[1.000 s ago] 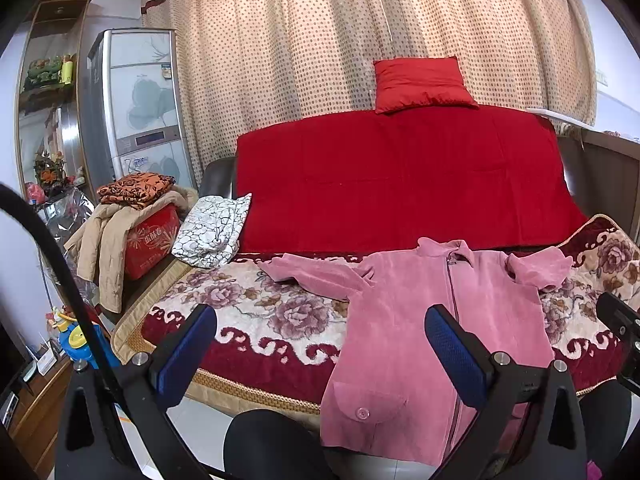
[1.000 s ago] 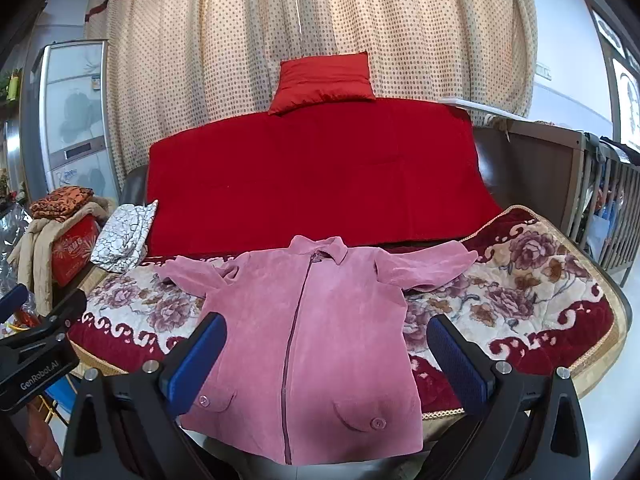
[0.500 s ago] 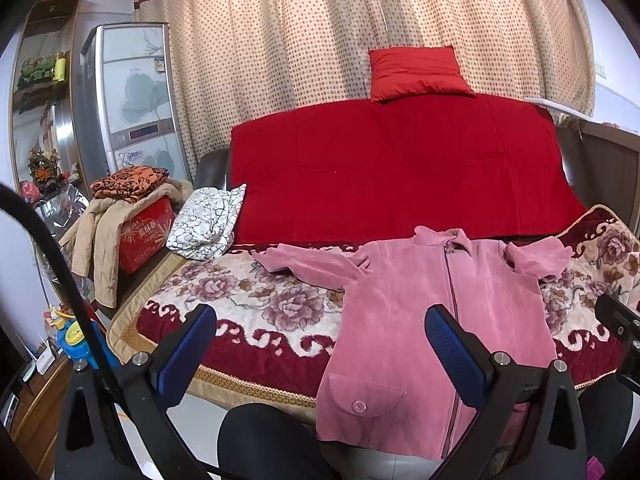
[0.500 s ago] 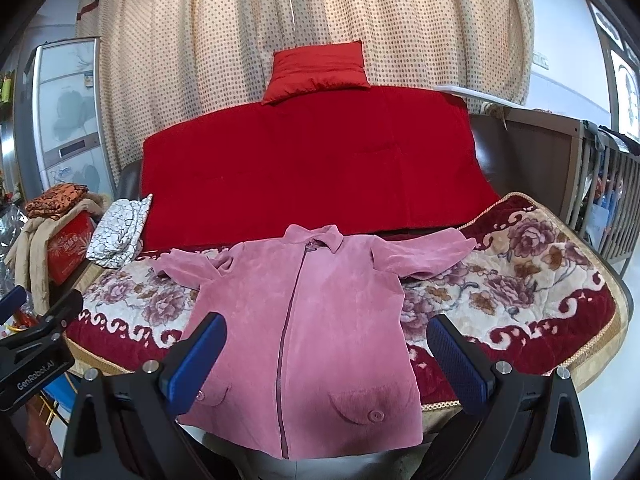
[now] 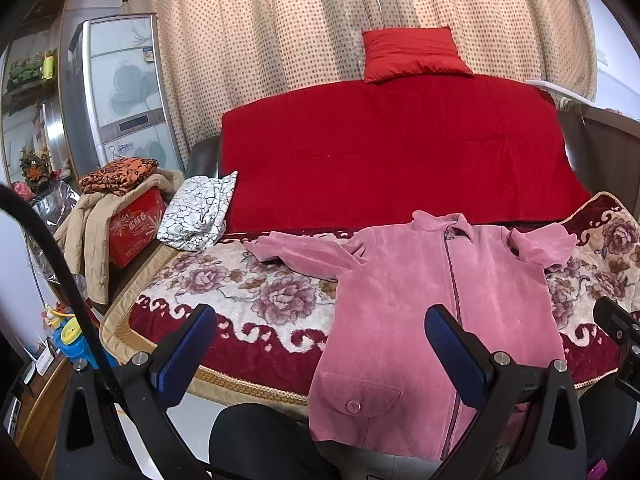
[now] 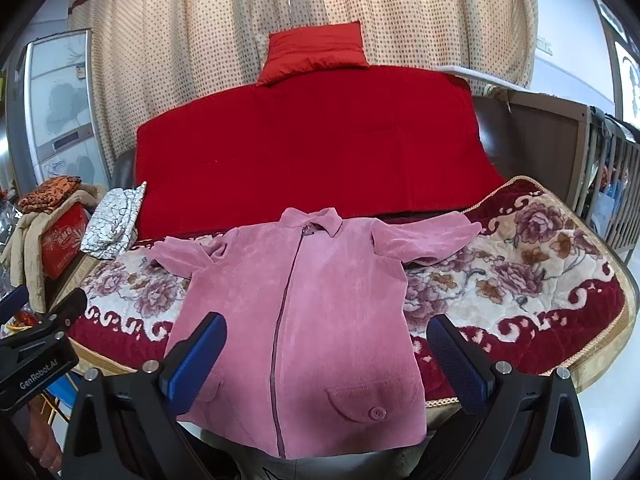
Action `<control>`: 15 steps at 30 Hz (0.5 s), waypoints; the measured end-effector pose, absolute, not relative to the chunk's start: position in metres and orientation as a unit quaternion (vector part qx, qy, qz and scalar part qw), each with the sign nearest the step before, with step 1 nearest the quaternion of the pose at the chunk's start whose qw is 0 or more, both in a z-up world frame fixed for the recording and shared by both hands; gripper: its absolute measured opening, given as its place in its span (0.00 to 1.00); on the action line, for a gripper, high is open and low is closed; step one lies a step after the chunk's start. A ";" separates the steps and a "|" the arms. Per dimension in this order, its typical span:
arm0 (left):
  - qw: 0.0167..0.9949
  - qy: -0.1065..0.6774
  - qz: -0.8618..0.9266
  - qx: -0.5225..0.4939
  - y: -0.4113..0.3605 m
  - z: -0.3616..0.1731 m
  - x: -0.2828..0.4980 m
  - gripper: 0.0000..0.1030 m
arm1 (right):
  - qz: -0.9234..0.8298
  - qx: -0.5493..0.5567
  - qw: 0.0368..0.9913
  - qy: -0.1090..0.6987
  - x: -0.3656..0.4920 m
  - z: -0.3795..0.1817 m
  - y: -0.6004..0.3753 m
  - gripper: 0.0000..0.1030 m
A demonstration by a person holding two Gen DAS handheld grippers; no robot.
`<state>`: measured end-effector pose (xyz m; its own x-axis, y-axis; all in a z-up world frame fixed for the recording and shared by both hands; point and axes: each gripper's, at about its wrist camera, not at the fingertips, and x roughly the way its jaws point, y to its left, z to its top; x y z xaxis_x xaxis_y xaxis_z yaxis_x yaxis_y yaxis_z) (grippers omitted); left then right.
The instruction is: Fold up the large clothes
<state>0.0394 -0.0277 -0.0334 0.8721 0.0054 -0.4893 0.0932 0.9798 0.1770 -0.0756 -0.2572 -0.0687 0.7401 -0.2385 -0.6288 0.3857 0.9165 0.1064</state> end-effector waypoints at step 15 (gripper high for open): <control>0.953 0.278 -0.033 0.114 -0.052 -0.050 0.092 1.00 | -0.179 0.120 0.917 0.336 -0.032 -0.086 -0.282 0.99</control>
